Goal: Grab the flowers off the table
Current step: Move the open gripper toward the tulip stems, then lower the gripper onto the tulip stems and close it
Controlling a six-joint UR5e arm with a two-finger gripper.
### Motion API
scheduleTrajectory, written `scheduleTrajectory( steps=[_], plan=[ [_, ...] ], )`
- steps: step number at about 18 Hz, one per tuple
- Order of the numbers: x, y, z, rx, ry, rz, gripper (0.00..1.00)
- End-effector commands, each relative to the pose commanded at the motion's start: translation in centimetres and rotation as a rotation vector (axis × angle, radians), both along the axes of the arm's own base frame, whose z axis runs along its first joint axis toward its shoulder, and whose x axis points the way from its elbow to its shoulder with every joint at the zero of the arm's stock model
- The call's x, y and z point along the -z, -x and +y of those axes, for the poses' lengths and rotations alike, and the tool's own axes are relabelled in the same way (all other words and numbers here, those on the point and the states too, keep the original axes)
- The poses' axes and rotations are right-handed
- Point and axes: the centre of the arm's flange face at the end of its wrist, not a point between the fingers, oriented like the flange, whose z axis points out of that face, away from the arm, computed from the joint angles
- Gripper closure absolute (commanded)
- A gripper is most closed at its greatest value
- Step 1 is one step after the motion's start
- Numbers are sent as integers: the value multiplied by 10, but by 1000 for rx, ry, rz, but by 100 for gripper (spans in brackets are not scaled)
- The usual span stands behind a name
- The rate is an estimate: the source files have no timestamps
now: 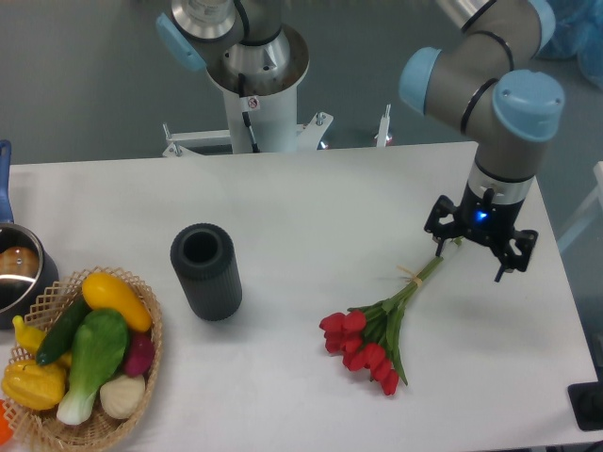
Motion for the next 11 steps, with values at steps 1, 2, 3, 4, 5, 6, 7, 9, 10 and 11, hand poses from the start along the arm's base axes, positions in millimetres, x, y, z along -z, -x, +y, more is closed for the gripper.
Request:
scheduleTrajectory(
  steps=[1, 2, 3, 4, 5, 6, 7, 9, 10, 11],
  plan=[
    [1, -4, 1, 4, 6, -3, 0],
    [3, -6, 2, 6, 13, -8, 0],
    [6, -7, 2, 7, 18, -13, 0],
    [10, -11, 5, 14, 23, -20, 0],
    [16, -17, 11, 27, 27, -30, 0],
    [18, -21, 19, 40, 29, -34, 0],
    [26, -25, 25, 53, 34, -45, 0],
    [46, -32, 41, 75, 46, -73, 0],
    [52, -36, 48, 72, 50, -85, 0],
    [57, -40, 53, 68, 53, -96, 0]
  ],
)
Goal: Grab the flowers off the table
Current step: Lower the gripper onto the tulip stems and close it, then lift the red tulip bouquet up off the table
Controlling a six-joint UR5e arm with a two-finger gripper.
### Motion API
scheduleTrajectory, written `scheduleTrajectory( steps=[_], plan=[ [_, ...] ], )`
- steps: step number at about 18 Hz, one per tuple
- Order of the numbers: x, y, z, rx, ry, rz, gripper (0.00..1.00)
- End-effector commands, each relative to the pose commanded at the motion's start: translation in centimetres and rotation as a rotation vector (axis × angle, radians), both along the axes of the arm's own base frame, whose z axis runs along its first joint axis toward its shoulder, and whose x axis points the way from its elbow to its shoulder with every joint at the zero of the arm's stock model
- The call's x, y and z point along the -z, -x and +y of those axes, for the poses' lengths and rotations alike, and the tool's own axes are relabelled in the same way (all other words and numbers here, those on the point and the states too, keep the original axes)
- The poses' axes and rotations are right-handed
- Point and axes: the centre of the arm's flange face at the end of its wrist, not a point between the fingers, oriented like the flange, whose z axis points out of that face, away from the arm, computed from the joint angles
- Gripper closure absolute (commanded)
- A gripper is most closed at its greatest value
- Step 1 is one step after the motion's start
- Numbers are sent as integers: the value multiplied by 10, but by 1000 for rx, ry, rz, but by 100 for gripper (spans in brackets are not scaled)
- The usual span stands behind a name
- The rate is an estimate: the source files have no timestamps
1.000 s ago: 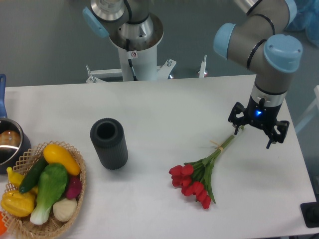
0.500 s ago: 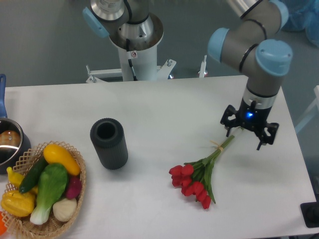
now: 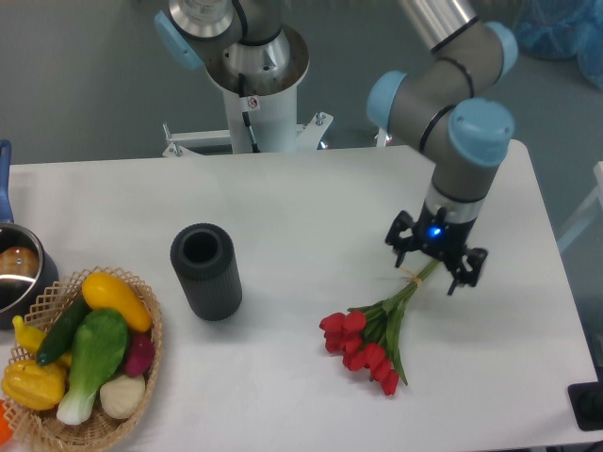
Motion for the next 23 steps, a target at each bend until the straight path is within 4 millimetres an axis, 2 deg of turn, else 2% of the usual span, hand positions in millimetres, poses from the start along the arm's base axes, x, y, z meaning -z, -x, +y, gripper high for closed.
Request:
scheduleTrajectory(
  steps=[3, 5, 8, 14, 15, 17, 18, 19, 21, 22, 23],
  plan=[
    [13, -5, 4, 3, 11, -22, 0],
    [21, -14, 16, 26, 20, -24, 0],
    [36, -20, 22, 48, 116, 13, 0],
    [52, -22, 30, 34, 130, 6, 1],
    [53, -25, 36, 29, 127, 8, 14],
    [50, -24, 38, 0, 121, 12, 65],
    [45, -23, 39, -5, 116, 19, 81],
    [40, -22, 39, -7, 112, 27, 89],
    [35, -21, 38, -28, 104, 28, 92],
    [26, -21, 38, -59, 95, 33, 99],
    [19, -22, 38, -91, 90, 37, 100]
  ],
)
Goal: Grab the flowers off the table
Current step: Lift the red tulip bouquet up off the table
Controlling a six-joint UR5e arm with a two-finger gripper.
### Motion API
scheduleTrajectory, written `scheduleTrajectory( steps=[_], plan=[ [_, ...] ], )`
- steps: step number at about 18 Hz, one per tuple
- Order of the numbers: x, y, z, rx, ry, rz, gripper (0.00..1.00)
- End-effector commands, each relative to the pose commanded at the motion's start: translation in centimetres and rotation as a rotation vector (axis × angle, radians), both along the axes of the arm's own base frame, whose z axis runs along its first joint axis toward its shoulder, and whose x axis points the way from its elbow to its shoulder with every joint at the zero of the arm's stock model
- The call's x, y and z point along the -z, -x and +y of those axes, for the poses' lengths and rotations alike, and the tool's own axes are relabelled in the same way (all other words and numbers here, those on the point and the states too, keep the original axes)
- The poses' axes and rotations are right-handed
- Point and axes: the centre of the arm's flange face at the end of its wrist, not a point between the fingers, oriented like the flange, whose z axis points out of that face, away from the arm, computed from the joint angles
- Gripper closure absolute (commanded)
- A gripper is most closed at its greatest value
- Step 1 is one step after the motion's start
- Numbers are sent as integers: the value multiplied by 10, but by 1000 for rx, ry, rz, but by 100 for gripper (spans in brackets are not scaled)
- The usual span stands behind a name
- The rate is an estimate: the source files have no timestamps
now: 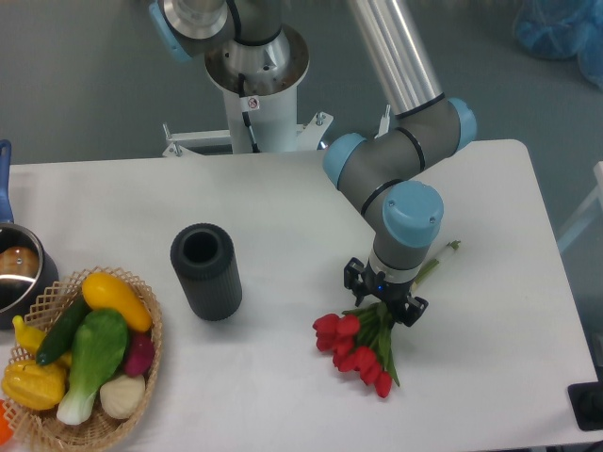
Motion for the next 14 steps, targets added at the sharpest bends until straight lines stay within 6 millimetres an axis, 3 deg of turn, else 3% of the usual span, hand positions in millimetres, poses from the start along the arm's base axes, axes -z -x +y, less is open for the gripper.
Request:
scheduleTrajectory(
  steps=[4, 8, 14],
  plan=[
    [-13, 12, -13, -78, -11, 13, 100],
    [-25, 16, -10, -113, -28, 29, 100],
    [-74, 40, -12, -126, -75, 102, 100]
  ],
)
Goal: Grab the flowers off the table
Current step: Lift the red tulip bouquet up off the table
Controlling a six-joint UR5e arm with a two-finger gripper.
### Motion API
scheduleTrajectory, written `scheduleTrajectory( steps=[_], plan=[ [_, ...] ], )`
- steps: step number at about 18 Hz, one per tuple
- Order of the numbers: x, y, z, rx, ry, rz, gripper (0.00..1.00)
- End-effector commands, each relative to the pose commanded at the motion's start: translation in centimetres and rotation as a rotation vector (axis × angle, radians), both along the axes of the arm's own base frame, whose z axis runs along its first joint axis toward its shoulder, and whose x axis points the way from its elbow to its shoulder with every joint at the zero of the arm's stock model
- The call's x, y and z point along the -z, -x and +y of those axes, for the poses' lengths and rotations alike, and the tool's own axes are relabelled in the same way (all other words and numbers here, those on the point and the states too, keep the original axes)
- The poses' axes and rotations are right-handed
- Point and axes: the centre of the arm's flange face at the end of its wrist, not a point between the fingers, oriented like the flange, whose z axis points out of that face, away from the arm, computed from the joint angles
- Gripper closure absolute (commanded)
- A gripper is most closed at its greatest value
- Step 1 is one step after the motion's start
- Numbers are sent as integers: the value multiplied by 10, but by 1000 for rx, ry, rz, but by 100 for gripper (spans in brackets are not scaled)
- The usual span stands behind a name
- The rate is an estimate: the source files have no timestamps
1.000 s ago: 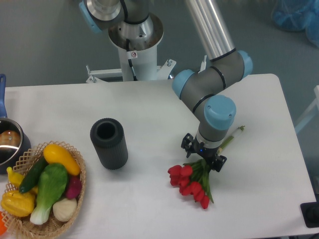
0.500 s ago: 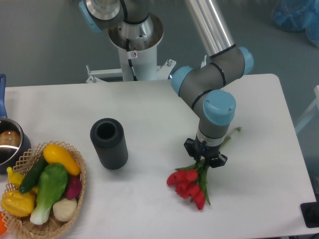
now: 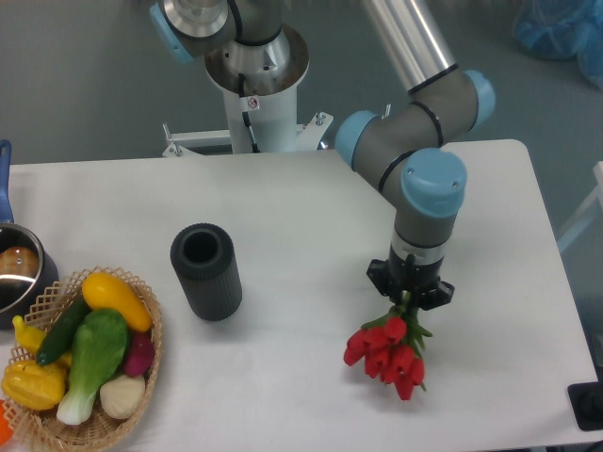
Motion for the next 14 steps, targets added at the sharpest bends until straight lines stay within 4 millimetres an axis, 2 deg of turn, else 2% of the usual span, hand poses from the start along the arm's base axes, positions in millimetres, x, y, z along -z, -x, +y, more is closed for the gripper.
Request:
scheduleTrajectory(
  steps=[4, 8, 9, 11, 14],
  plan=[
    [-15, 8, 0, 69, 10, 32, 100],
    [-42, 26, -8, 115, 33, 28, 100],
    [-44, 28, -10, 124, 37, 26, 100],
    [-53, 40, -27, 130, 38, 42, 100],
    [-60, 45, -42, 151, 51, 37, 100]
  ],
)
